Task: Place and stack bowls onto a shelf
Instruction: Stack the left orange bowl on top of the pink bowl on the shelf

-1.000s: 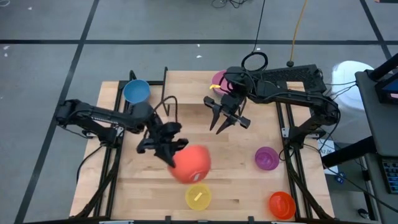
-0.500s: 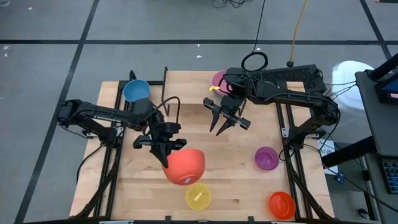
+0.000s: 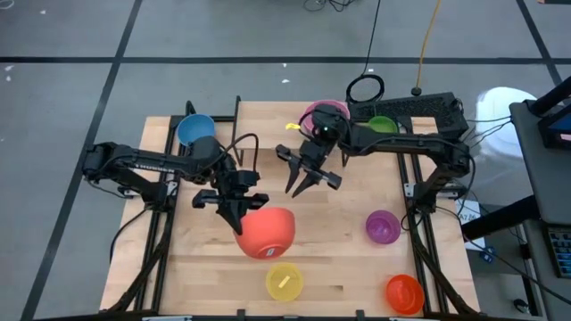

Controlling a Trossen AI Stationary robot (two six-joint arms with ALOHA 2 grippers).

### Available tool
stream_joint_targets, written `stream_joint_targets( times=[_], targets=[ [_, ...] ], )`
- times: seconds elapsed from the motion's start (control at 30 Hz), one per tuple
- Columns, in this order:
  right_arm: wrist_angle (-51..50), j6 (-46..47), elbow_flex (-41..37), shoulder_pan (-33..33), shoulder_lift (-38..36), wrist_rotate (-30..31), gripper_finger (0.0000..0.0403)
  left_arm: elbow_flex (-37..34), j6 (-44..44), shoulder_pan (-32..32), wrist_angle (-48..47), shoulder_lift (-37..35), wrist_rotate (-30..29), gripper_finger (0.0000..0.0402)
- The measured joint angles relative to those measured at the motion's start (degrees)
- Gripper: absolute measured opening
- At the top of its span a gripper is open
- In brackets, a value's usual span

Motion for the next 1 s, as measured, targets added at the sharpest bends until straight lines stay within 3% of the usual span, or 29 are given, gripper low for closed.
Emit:
stream_joint_targets(
  times=[0.27, 0.5, 1.0],
  targets=[
    [5.6, 4.5, 0.0, 0.0, 0.9, -1.2, 0.0069, 0.0, 0.0, 0.0, 0.0, 0.0, 0.1, 0.0006],
    [4.9, 4.4, 0.0, 1.6, 0.8, 2.1, 0.0074, 0.0, 1.1, 1.7, 0.2, 0.0, 0.6, 0.0005],
    [4.8, 4.1, 0.0, 2.2, 0.8, 1.4, 0.01, 0.1, -1.3, 4.0, 0.2, 0.0, 3.0, 0.0005]
  ],
)
